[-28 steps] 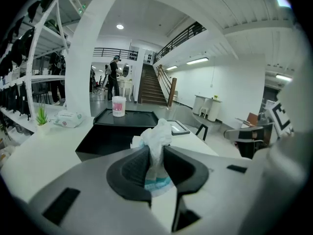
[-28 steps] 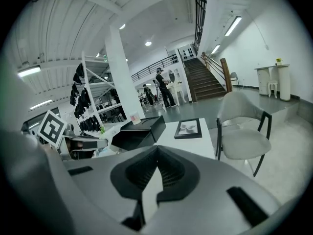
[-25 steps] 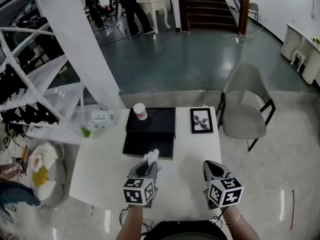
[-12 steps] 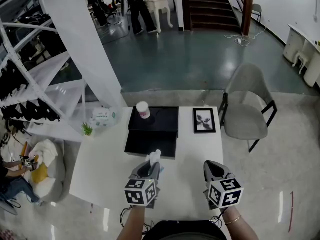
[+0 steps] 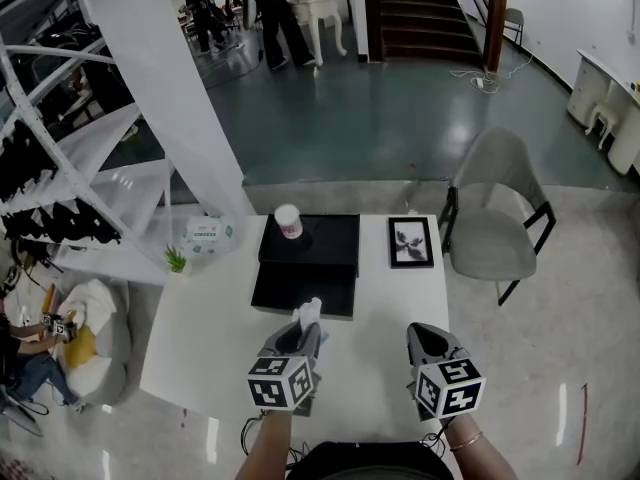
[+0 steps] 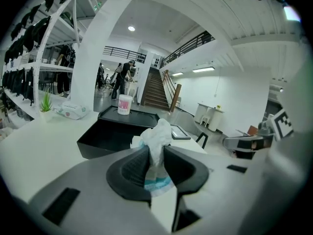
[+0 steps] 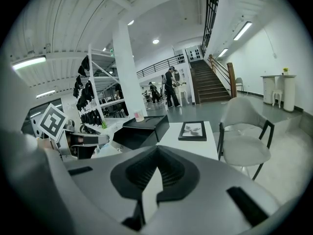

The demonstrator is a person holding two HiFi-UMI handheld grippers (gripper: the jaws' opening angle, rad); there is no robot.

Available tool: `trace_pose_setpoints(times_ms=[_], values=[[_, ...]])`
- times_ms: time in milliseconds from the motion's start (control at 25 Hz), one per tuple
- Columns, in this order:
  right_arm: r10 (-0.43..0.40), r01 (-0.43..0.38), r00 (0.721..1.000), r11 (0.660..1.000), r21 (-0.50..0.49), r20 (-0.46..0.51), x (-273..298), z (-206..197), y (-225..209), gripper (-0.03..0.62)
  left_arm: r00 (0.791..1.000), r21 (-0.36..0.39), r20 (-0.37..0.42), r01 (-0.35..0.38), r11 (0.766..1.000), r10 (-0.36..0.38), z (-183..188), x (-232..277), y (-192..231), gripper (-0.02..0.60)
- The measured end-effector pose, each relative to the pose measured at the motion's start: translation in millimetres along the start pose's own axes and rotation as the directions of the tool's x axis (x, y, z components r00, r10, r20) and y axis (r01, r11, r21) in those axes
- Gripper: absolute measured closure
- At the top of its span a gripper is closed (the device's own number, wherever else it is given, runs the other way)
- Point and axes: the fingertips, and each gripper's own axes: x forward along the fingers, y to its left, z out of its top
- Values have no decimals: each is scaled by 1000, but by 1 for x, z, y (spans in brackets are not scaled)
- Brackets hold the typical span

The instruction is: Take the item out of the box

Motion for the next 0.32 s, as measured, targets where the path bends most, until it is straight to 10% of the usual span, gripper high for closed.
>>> trace_pose_setpoints(times_ms=[320], values=[[-2, 2, 1000, 1000, -6, -3, 4, 1, 0, 594, 1000, -14, 1, -3, 1000, 3, 2, 3, 5, 491]])
